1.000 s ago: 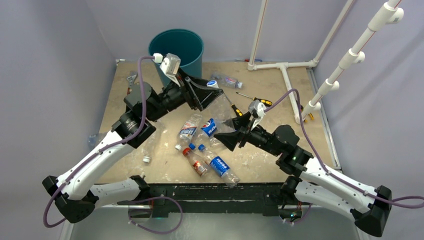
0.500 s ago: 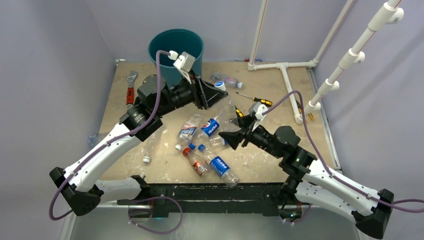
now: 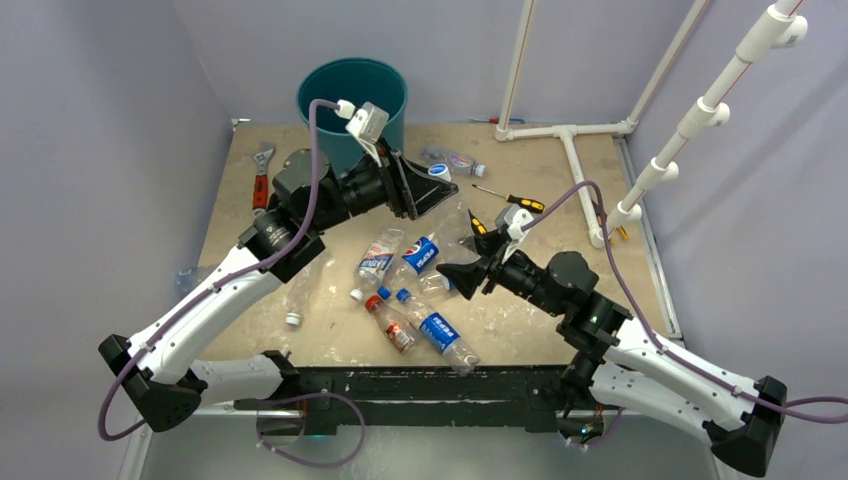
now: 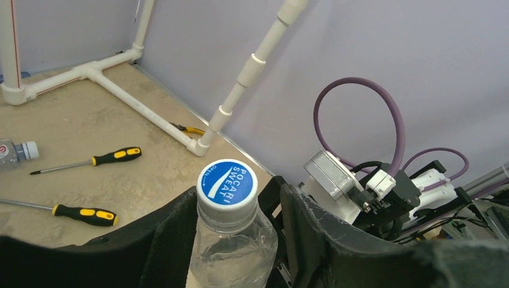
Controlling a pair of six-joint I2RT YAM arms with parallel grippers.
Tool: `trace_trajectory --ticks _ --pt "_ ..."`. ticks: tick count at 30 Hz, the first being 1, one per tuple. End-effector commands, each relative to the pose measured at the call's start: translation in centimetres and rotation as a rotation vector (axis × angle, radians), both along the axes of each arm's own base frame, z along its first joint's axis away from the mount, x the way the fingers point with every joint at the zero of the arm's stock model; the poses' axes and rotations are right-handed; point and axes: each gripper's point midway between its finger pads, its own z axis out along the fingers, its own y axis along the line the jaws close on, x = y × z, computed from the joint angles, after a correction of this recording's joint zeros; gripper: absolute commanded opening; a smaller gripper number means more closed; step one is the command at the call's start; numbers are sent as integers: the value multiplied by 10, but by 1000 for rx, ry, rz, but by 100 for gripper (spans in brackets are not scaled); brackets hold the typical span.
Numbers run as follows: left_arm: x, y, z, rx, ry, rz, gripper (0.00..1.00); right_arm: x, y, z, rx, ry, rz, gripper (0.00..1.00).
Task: Put the plastic bottles in the bin
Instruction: Pick up the plastic bottle from the corner of the board, then place the plastic bottle in the trash bin.
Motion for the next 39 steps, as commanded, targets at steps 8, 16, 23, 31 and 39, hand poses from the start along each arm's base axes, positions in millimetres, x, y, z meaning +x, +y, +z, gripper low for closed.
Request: trace_trajectory --ticks 8,16,23,31,39 --pt "-11 -3 34 -83 -67 -56 23 -1 3 26 34 -48 17 46" --pt "-13 21 42 -92 -120 39 0 -22 12 36 89 -19 136 99" --pt "-12 67 49 -95 -219 234 0 -45 23 63 160 -26 279 99" --pt "-4 137 55 -11 -316 543 0 -60 18 88 246 -106 334 99" --pt "20 181 69 19 -384 826 0 -17 13 85 329 -52 119 99"
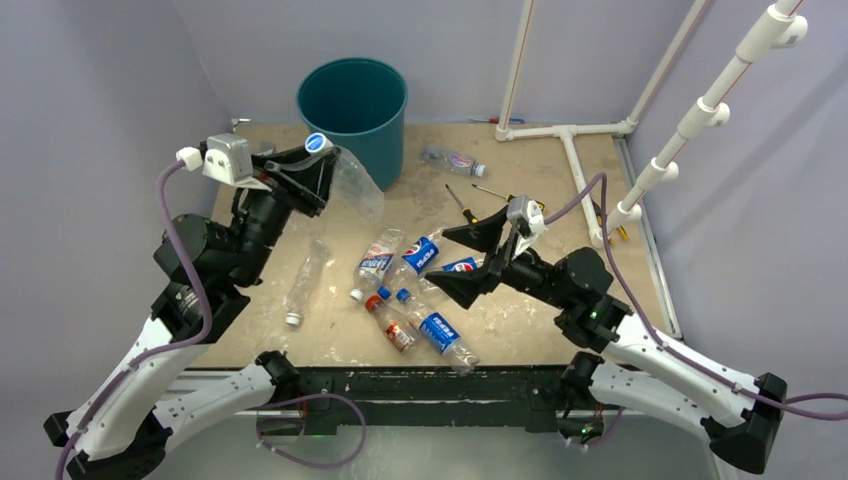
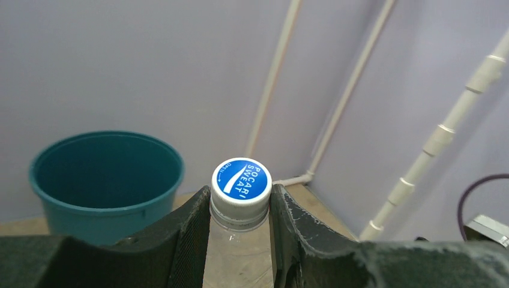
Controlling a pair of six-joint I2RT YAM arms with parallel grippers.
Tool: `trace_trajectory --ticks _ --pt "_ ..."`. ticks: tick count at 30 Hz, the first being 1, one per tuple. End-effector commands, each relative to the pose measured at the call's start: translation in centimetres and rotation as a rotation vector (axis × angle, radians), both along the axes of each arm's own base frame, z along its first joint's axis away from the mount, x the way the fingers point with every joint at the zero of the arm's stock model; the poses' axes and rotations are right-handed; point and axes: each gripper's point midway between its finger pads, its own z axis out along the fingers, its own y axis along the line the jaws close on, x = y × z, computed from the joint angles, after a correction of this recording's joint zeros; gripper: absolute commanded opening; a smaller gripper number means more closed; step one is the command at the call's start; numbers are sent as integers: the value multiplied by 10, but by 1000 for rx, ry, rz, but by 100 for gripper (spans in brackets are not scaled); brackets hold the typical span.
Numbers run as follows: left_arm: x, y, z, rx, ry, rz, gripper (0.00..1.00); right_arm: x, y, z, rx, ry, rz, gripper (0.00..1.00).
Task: Put the plastic bottles in the bin
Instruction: Place the plastic bottle in the trash bin.
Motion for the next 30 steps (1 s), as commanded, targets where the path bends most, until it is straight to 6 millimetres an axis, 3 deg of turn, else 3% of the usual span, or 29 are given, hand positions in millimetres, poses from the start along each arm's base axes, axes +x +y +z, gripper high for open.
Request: trace_trajectory --ticks 1,4,6,10,12,16,23,27,30 --pt "28 21 8 35 -48 208 0 28 -14 16 151 40 -167 99" --pt "47 15 9 109 -16 266 0 39 -22 11 261 76 -221 99" --pt "56 16 8 141 7 310 0 49 -16 1 266 133 -243 99" --pt "54 32 28 109 -54 385 0 67 0 -14 193 187 -275 99" --pt "50 39 37 94 -89 405 0 70 -2 -15 192 190 -293 99" --pt "52 39 42 131 -124 425 0 59 -16 -8 252 151 -288 98" --pt "72 33 63 201 -207 519 0 54 -25 -29 200 221 -302 98" --pt "95 26 73 176 -275 608 0 47 -37 -41 193 252 -319 98" --pt "136 16 70 201 -261 606 0 43 -47 -50 181 277 -338 98"
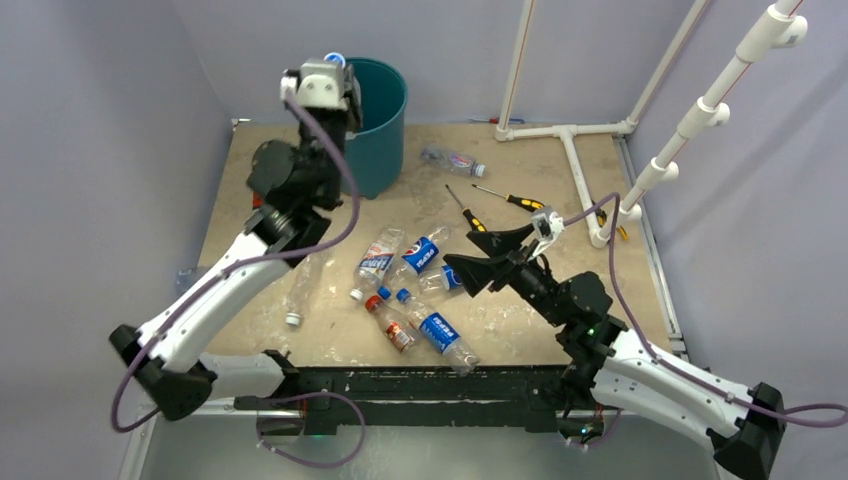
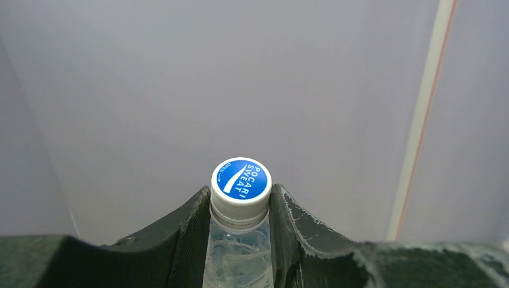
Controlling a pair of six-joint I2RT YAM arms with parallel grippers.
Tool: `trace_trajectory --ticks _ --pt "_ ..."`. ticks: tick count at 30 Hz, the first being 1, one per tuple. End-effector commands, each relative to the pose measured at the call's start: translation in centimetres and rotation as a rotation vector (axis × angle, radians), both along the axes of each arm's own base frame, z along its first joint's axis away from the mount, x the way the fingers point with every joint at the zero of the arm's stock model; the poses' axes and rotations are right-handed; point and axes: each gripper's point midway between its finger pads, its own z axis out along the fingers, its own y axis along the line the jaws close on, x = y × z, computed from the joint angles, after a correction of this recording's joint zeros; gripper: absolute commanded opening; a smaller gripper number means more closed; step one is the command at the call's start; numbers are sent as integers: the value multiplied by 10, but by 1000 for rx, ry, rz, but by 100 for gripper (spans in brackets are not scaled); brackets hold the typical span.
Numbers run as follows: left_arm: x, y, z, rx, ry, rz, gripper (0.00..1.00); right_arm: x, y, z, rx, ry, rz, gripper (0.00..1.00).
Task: Put the plastic bottles in the bin
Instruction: Place the plastic bottle in the trash bin.
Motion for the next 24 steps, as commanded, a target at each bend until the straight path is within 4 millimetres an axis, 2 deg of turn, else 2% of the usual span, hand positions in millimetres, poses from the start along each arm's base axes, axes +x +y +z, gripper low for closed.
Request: trace_trajectory --ticks 1,3,6,11,15,19,24 --pt "41 8 28 -41 -77 43 0 -1 -16 -17 -11 65 -45 98" --pt "61 13 29 -81 -81 25 0 -4 -23 -20 -11 78 -54 98" --pt "75 17 37 -130 -137 -7 0 -9 -34 -22 -2 89 -74 98" --pt "100 8 39 -123 -177 -18 0 -17 -46 -25 33 122 -75 98" --pt "125 -2 28 -111 -174 -49 0 -22 -45 -26 15 137 -50 98" --pt "147 -17 4 -99 -104 -89 0 -20 -46 -29 -10 149 -62 98" --pt "181 -20 -35 -136 -15 -125 0 -21 -45 -31 18 146 -55 98"
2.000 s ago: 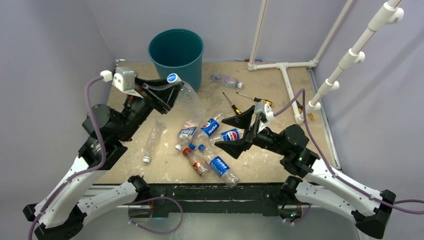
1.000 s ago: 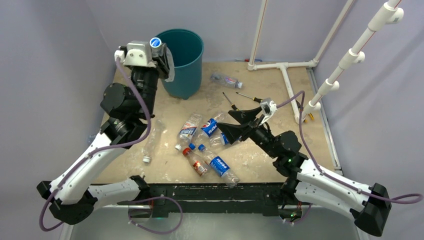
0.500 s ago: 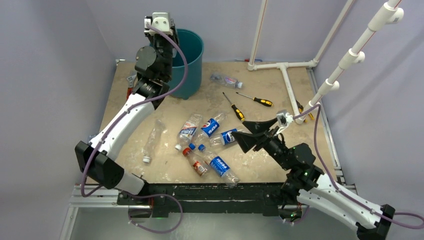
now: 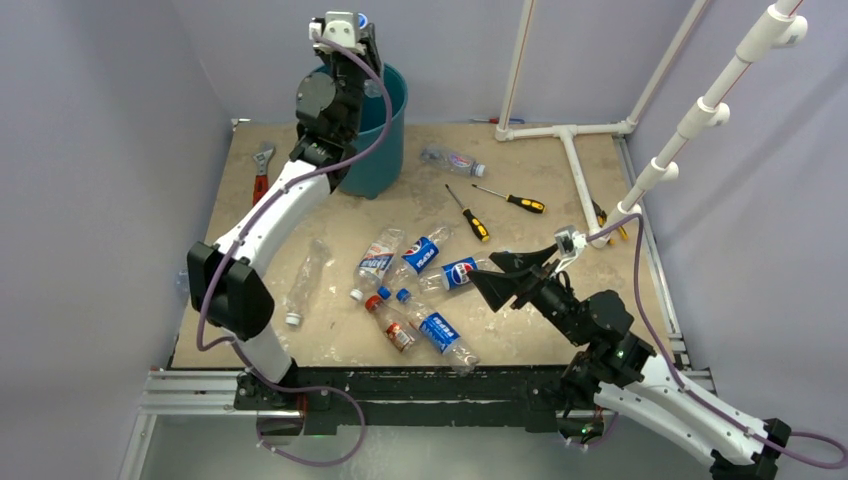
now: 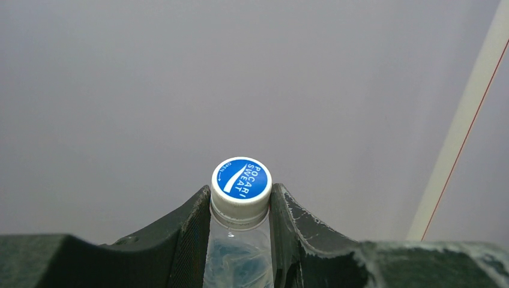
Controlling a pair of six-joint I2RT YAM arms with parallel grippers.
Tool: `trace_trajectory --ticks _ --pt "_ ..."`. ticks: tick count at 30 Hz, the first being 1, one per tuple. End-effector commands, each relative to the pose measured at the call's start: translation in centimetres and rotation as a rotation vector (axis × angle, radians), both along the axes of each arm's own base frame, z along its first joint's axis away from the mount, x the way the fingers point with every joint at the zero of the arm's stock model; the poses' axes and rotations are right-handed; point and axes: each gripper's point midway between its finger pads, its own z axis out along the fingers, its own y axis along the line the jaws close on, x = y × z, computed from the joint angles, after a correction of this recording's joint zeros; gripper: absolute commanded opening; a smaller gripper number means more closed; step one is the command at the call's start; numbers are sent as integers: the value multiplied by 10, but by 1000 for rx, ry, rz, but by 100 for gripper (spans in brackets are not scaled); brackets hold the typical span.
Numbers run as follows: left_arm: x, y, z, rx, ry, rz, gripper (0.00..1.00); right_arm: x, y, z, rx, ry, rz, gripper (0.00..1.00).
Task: Put the plastic bottles in the bin
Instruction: Place the plastic bottle in the trash bin.
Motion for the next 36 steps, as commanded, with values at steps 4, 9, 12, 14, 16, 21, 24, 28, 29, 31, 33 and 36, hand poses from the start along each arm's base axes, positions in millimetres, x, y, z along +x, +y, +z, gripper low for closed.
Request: trace_trajectory --ticks 4,9,12,14,16,21,24,28,29,31,33,36 --pt "41 -2 -32 -95 61 -140 0 0 0 3 45 4 1 98" --pt "70 -5 -77 -80 168 -155 0 1 -3 0 27 21 -12 98" --pt "78 -7 -104 -66 228 -151 0 -1 -5 -2 27 21 -12 98" --pt "81 -7 -120 -77 260 -150 0 -3 -4 -4 22 23 1 98" --pt "82 -14 -135 -61 291 -181 0 -3 -4 -5 17 26 2 98" --pt "79 -27 -145 -29 361 -250 68 4 -13 0 -2 12 -61 98" --pt "74 -26 -127 -49 360 -252 93 3 -18 0 -34 2 -73 98" --pt "52 -5 -82 -82 323 -186 97 5 -27 8 -61 -23 -115 99" --pt "43 5 -70 -100 322 -156 98 7 -29 8 -71 -21 -127 99" --pt "22 19 -55 -142 338 -123 98 11 -33 6 -77 -9 -159 99" --pt "-5 27 -55 -171 386 -123 98 17 -35 -6 -117 34 -195 99" --pt "-57 44 -80 -188 488 -115 98 27 -34 -22 -164 106 -239 99"
